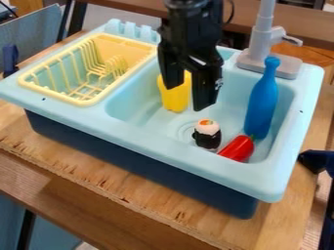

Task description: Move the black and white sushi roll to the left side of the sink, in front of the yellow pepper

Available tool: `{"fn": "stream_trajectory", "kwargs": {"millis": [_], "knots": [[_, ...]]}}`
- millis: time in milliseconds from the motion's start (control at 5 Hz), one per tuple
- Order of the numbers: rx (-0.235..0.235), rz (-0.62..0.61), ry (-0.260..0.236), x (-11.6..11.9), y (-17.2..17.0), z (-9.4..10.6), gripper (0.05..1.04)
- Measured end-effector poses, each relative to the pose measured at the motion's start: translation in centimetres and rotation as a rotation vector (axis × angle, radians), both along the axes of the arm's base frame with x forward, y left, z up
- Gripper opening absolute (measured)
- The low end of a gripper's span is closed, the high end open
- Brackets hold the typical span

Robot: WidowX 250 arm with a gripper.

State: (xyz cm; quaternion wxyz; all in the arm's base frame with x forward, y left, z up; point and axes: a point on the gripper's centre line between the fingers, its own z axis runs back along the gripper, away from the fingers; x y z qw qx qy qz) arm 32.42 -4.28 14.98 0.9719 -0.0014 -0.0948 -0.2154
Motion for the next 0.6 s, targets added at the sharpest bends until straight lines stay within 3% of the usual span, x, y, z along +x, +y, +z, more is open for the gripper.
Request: {"fn": "stream_trajectory", "kwargs": {"millis": [400, 600], "knots": [[-0.069, 0.036, 0.033, 2.2, -0.3, -3.1, 1.001], [-0.125, 0.055, 0.025, 2.2, -1.0, -3.1, 1.001]]}}
